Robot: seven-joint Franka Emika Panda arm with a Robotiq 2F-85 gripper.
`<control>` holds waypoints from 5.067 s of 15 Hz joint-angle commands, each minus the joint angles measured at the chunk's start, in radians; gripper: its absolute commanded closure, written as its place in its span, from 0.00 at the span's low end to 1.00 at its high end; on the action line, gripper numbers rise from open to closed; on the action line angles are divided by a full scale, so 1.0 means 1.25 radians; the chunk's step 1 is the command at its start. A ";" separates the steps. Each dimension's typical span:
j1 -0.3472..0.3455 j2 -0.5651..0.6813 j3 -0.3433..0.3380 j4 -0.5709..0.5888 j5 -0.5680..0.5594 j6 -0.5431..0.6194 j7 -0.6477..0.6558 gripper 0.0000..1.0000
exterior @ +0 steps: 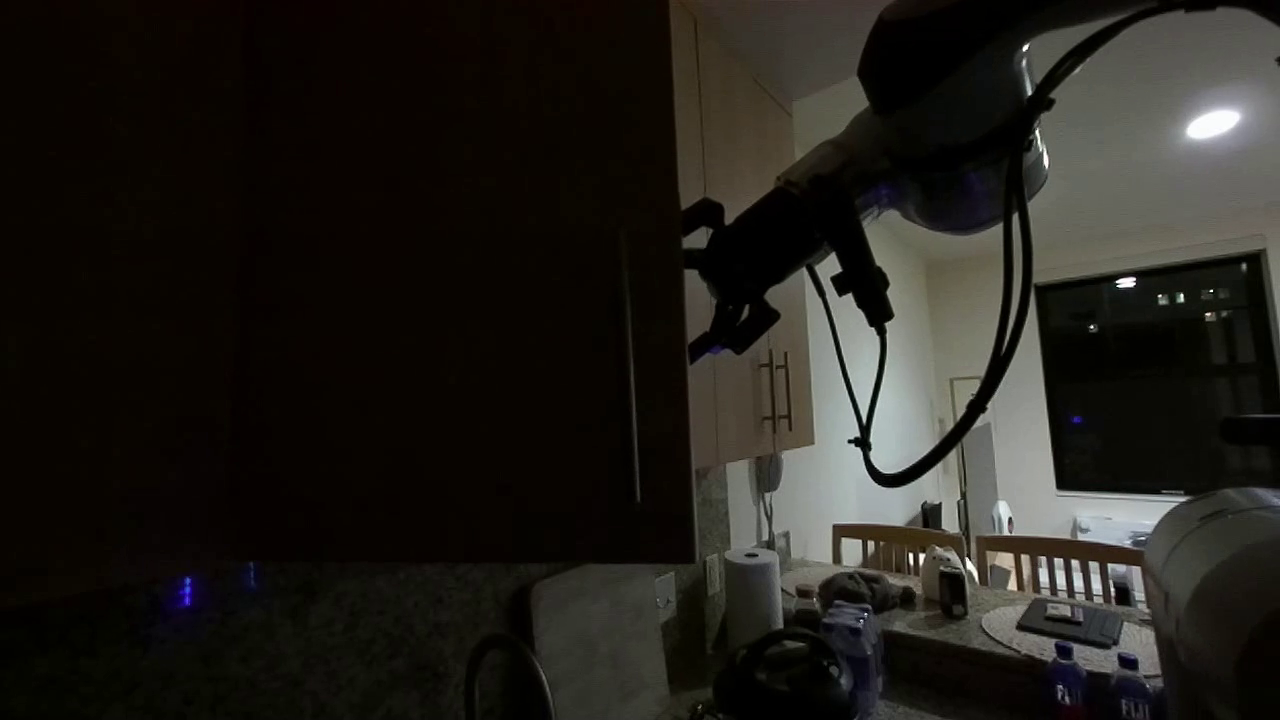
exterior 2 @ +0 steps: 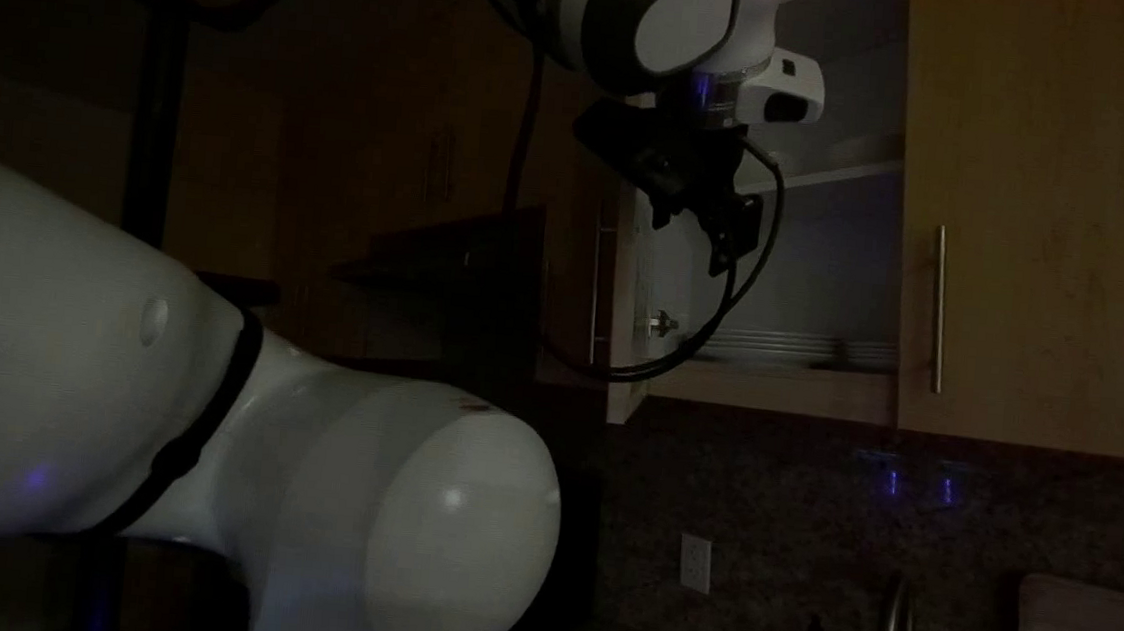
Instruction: Open the cabinet door on the right of the hood of the stove
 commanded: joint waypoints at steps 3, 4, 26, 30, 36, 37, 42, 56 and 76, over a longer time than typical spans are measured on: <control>0.065 0.058 -0.019 0.038 0.049 0.004 -0.049 0.00; 0.068 0.067 -0.014 0.045 0.052 0.001 -0.044 0.00; 0.070 0.194 0.188 0.141 0.029 0.025 0.006 0.00; 0.069 0.217 0.200 0.156 0.026 0.024 0.009 0.00; 0.070 0.255 0.208 0.185 0.021 0.019 0.006 0.00; 0.069 0.262 0.207 0.191 0.021 0.018 0.004 0.00; 0.072 0.289 0.212 0.214 0.016 0.015 -0.002 0.00; 0.130 0.371 0.207 0.278 0.021 -0.015 -0.081 0.00; -0.168 0.430 0.315 0.344 -0.396 -0.122 0.290 0.00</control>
